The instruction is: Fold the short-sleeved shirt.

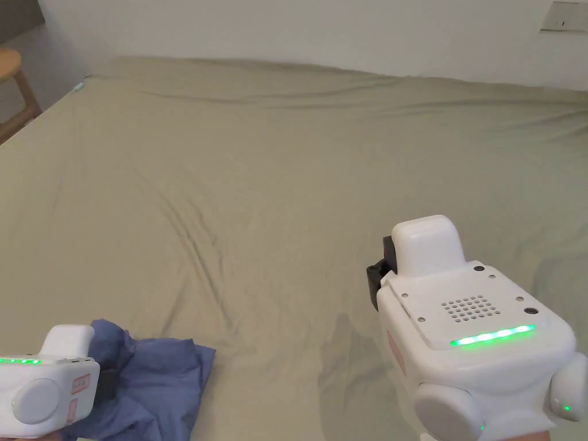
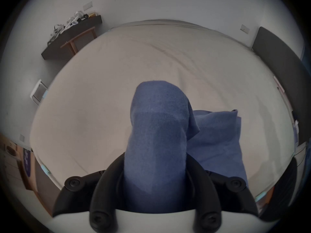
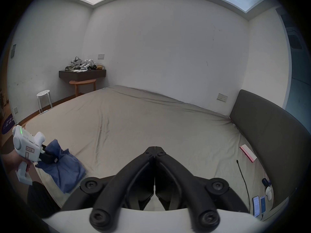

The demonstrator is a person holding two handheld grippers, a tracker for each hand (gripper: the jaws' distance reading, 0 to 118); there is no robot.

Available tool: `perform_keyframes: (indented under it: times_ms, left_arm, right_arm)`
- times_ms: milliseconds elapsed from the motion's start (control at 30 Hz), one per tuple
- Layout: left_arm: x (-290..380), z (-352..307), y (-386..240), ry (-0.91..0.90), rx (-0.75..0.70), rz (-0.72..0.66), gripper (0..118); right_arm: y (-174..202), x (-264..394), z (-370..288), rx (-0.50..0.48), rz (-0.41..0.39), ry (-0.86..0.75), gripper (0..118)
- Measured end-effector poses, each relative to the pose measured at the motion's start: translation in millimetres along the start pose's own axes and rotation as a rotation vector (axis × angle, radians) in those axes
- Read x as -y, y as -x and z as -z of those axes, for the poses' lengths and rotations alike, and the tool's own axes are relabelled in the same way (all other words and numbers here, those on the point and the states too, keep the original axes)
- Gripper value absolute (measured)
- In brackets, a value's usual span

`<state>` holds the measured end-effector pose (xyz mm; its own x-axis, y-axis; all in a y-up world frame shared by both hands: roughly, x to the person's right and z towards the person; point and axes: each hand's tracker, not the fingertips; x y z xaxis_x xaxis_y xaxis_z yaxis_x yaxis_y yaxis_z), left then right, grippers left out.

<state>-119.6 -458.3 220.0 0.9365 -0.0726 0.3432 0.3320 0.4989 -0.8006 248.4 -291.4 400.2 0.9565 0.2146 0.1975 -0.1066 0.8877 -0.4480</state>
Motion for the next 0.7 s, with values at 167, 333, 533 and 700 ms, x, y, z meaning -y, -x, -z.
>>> perform_keyframes:
  times_ms: [167, 333, 533, 700]
  left_arm:
    - [-11, 11, 53, -0.006, -0.091, 0.04, 32]
    - [-25, 28, 121, -0.002, -0.289, 0.128, 32]
    - [-42, 38, 181, 0.06, -0.486, 0.183, 32]
    - [-52, 33, 201, 0.096, -0.363, 0.061, 37]
  right_arm:
    - [14, 5, 12, 0.002, -0.022, 0.024, 2]
    - [28, 10, 30, -0.001, -0.041, 0.069, 2]
    - [40, 15, 49, -0.004, -0.069, 0.117, 2]
    - [41, 13, 55, -0.015, -0.067, 0.139, 2]
